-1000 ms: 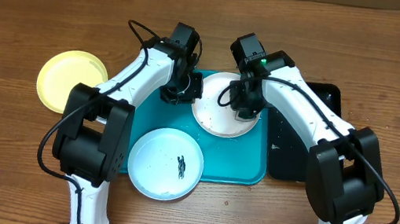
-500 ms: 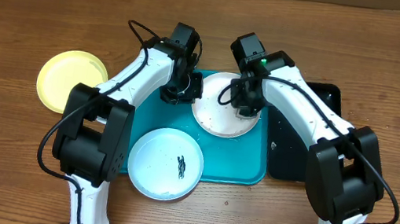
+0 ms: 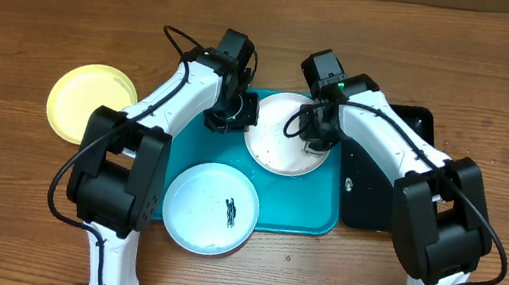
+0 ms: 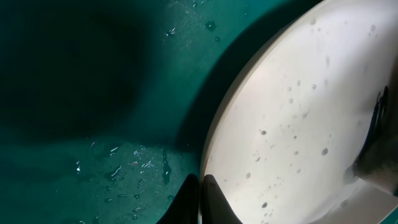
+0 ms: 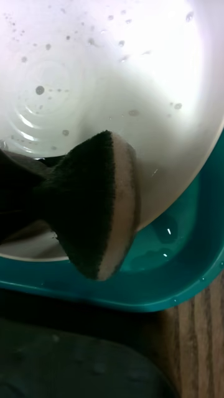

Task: Clean dirty plates on tray and stack at the side
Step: 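Rub the sponge over the white plate held by the left gripper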

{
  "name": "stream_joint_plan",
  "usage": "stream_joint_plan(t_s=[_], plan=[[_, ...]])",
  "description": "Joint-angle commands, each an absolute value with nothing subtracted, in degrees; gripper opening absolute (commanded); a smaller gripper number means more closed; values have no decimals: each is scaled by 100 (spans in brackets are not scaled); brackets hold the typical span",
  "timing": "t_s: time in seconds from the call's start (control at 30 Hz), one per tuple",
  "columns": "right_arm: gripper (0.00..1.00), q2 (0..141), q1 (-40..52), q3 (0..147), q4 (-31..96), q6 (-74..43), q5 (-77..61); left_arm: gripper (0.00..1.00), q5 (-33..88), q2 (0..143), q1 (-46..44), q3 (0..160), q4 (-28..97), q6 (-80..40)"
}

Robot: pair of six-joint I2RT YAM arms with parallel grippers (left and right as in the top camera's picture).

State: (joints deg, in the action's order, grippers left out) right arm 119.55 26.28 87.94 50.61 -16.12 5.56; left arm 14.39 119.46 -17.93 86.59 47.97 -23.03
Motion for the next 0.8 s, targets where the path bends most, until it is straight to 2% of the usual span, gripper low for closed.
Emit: stream_joint_plan(t_s=[0.0, 0.77], plan=[[4, 11974, 2611, 8580, 4967, -1636, 628, 4, 1463, 12033, -1804, 8628, 4788, -2377], [4, 11983, 2285, 8025, 4501, -1461, -1402, 4, 1466, 12033, -1804, 8628, 4772, -2377]])
